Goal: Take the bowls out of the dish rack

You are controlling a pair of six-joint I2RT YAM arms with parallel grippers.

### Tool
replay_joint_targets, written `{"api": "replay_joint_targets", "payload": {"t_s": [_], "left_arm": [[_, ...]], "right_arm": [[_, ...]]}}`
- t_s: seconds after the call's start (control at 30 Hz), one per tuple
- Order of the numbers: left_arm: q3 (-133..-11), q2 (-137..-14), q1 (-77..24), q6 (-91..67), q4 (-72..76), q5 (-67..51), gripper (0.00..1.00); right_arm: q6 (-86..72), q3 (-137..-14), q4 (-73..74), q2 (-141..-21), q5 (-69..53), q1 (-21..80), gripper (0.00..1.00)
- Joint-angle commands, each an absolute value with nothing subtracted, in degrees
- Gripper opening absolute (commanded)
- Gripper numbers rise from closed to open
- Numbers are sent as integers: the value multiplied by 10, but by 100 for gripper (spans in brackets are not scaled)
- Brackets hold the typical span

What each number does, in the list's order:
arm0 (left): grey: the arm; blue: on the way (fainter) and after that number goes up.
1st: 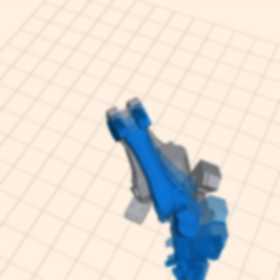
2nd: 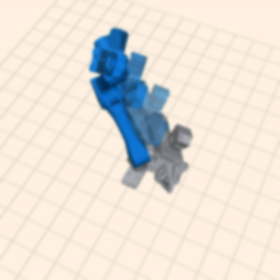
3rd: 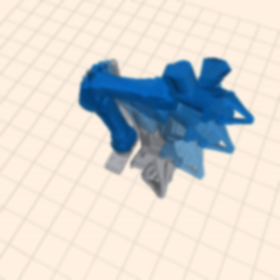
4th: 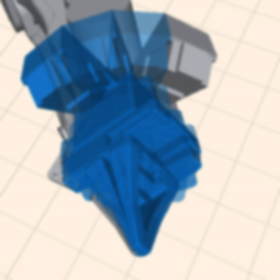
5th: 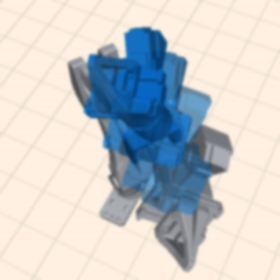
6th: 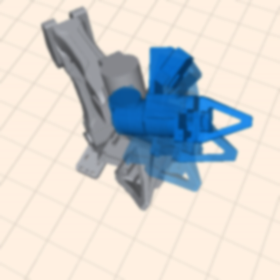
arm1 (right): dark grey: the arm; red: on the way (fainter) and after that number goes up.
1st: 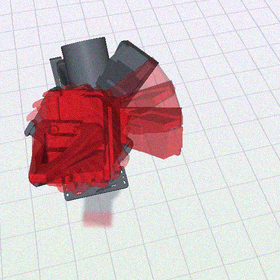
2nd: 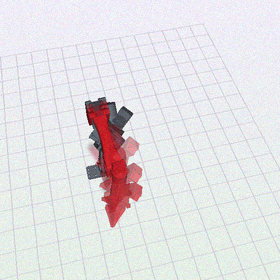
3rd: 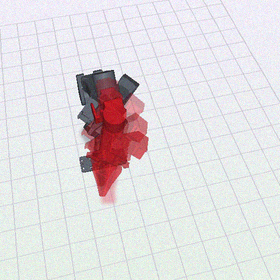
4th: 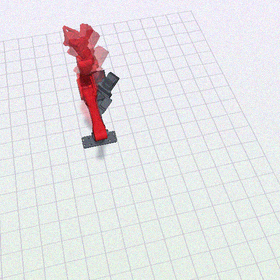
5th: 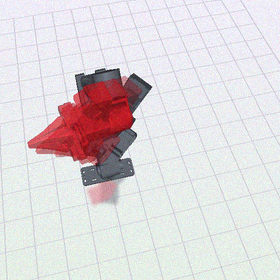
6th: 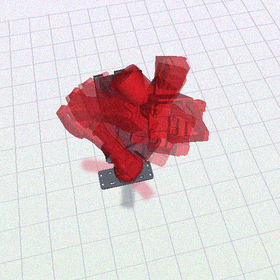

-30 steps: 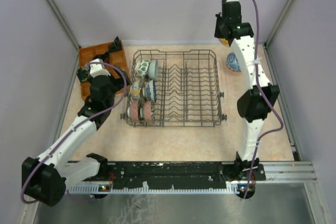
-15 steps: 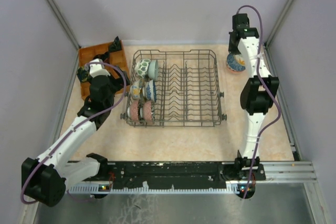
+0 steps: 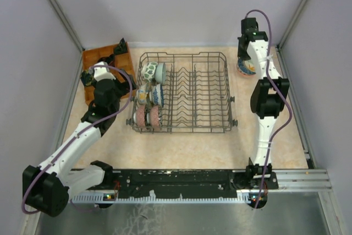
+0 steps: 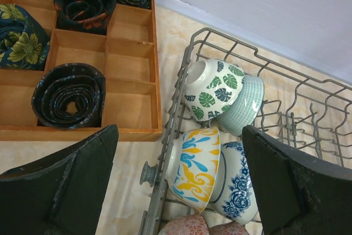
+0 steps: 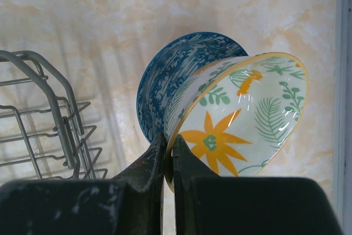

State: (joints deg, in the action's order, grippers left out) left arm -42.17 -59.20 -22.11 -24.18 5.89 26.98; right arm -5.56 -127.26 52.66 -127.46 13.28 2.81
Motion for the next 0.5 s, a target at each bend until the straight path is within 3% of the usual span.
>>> {"api": "replay_joint_targets", "payload": {"t_s": [0.0,0.47], "left_arm": [[-434,-585,-224,-239,54,275,99],[-434,-584,-224,-238,53,279,99]], "right_arm": [[-42,-1311,506,-1288,132,25,0],[-47,-1311,498,-1305,114,25,0]]}}
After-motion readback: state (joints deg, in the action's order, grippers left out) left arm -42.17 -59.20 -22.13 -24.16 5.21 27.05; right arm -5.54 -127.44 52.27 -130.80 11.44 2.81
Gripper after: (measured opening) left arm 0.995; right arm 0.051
